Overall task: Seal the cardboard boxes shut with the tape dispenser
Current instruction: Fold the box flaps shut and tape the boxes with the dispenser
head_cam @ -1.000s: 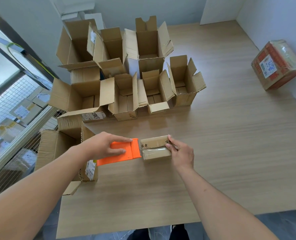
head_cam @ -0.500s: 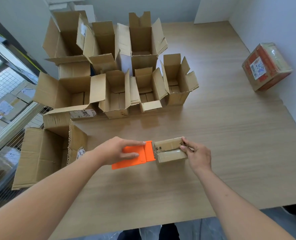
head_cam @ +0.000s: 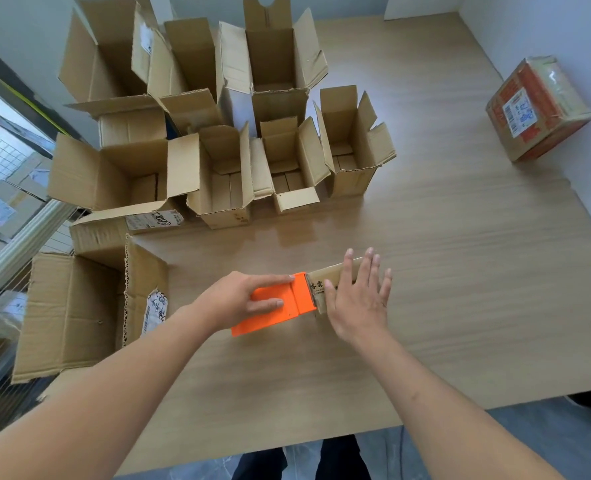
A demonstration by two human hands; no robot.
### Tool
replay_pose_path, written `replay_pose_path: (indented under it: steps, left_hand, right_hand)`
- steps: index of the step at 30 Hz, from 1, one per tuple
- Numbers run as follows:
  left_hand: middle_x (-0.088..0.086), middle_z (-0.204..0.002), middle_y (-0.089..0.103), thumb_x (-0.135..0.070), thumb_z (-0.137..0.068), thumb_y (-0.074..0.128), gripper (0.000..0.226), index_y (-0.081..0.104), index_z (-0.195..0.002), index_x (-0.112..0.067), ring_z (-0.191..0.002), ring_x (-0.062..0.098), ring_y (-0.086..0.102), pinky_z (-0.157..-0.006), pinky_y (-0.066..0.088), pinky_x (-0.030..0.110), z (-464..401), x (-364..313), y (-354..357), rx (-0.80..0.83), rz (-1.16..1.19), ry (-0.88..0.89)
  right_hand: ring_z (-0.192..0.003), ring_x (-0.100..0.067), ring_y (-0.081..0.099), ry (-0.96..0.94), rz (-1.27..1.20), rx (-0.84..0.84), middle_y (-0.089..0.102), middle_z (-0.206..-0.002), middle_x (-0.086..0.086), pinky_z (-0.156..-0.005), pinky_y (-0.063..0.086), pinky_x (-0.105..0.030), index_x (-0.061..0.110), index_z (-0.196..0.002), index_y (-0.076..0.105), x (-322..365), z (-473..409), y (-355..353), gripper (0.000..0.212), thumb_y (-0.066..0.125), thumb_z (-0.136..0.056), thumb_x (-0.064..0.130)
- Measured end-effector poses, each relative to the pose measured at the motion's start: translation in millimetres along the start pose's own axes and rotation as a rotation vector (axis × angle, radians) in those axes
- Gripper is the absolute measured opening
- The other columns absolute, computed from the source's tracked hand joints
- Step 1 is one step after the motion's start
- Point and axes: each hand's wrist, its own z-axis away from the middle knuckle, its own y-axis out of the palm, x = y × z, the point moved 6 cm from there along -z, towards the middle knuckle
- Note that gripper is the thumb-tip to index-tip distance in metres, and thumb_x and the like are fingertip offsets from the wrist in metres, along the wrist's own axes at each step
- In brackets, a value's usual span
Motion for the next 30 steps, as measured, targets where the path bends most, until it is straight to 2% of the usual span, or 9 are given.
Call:
replay_pose_path:
  steps: [4,9,13,18,21,23,25,28,30]
  left_hand:
    - [-0.021,-0.110,0.062,-0.059,-0.090,0.065,0.047,0.046,-0.132,-0.070,-0.081,-0.001,0.059,-0.067,0.044,0.015,3,2,3,-0.009,0.061,0.011]
    - [-0.020,-0.124,0.063,-0.059,-0.090,0.065,0.048,0.045,-0.132,-0.071,-0.093,0.000,0.061,-0.078,0.050,0.018,7,8,5,0.010,0.113,0.013]
    - [-0.028,-0.122,0.059,-0.052,-0.091,0.068,0.047,0.051,-0.133,-0.064,-0.097,-0.018,0.055,-0.078,0.044,0.007,18,9,-7,0.020,0.181,0.025]
    - [-0.018,-0.127,0.061,-0.054,-0.091,0.067,0.048,0.051,-0.136,-0.060,-0.100,-0.008,0.057,-0.078,0.044,0.005,28,21,-16,0.072,0.144,-0.001]
    - [-0.028,-0.110,0.060,-0.052,-0.092,0.067,0.048,0.051,-0.137,-0.058,-0.090,-0.015,0.056,-0.071,0.041,0.005,27,15,-18,0.094,0.080,0.005]
    - [-0.032,-0.101,0.055,-0.054,-0.093,0.065,0.049,0.049,-0.138,-0.059,-0.083,-0.008,0.055,-0.066,0.039,0.007,22,7,-18,0.124,-0.002,0.003]
    - [-0.023,-0.108,0.057,-0.057,-0.093,0.063,0.049,0.048,-0.139,-0.059,-0.086,0.003,0.052,-0.069,0.038,0.012,14,1,-16,0.146,-0.085,-0.011]
    - [-0.011,-0.133,0.061,-0.056,-0.095,0.060,0.048,0.048,-0.142,-0.055,-0.111,0.017,0.054,-0.091,0.046,0.031,2,-7,-7,0.167,-0.147,-0.016]
    - [-0.006,-0.141,0.058,-0.056,-0.096,0.058,0.048,0.049,-0.142,-0.053,-0.123,0.022,0.054,-0.099,0.046,0.036,-7,-13,-1,0.178,-0.178,-0.030]
  right_hand:
    - [-0.147,-0.032,-0.038,-0.047,-0.010,0.086,-0.037,-0.159,-0.020,-0.124,-0.014,-0.050,0.022,-0.159,-0.022,-5,-3,13,0.087,0.013,-0.096,0.072]
    - [-0.143,-0.026,-0.045,-0.009,-0.015,0.134,-0.045,-0.156,-0.015,-0.122,-0.019,-0.047,0.031,-0.155,-0.030,-7,-5,18,0.092,0.010,-0.090,0.082]
    - [-0.143,-0.025,-0.044,0.000,-0.019,0.144,-0.044,-0.157,-0.013,-0.123,-0.018,-0.047,0.033,-0.157,-0.024,-7,-7,18,0.089,0.012,-0.091,0.081]
    - [-0.143,-0.025,-0.045,0.002,-0.021,0.172,-0.044,-0.157,-0.013,-0.122,-0.020,-0.046,0.033,-0.157,-0.025,-6,-7,17,0.093,0.016,-0.090,0.083]
    - [-0.141,-0.024,-0.048,0.004,-0.039,0.192,-0.047,-0.155,-0.012,-0.121,-0.022,-0.045,0.035,-0.154,-0.030,-6,-6,15,0.101,0.024,-0.086,0.087]
    - [-0.140,-0.024,-0.049,0.000,-0.046,0.218,-0.049,-0.153,-0.012,-0.120,-0.023,-0.045,0.036,-0.153,-0.032,-5,-6,16,0.108,0.030,-0.083,0.090]
    - [-0.139,-0.024,-0.050,-0.002,-0.047,0.232,-0.050,-0.153,-0.013,-0.120,-0.022,-0.046,0.035,-0.154,-0.031,-4,-7,16,0.110,0.032,-0.082,0.090]
    - [-0.140,-0.025,-0.049,-0.004,-0.041,0.239,-0.050,-0.152,-0.014,-0.120,-0.022,-0.047,0.034,-0.154,-0.030,-4,-6,16,0.111,0.033,-0.082,0.090]
    - [-0.141,-0.026,-0.048,-0.008,-0.039,0.238,-0.048,-0.153,-0.015,-0.121,-0.021,-0.047,0.033,-0.155,-0.029,-3,-6,15,0.110,0.033,-0.083,0.089]
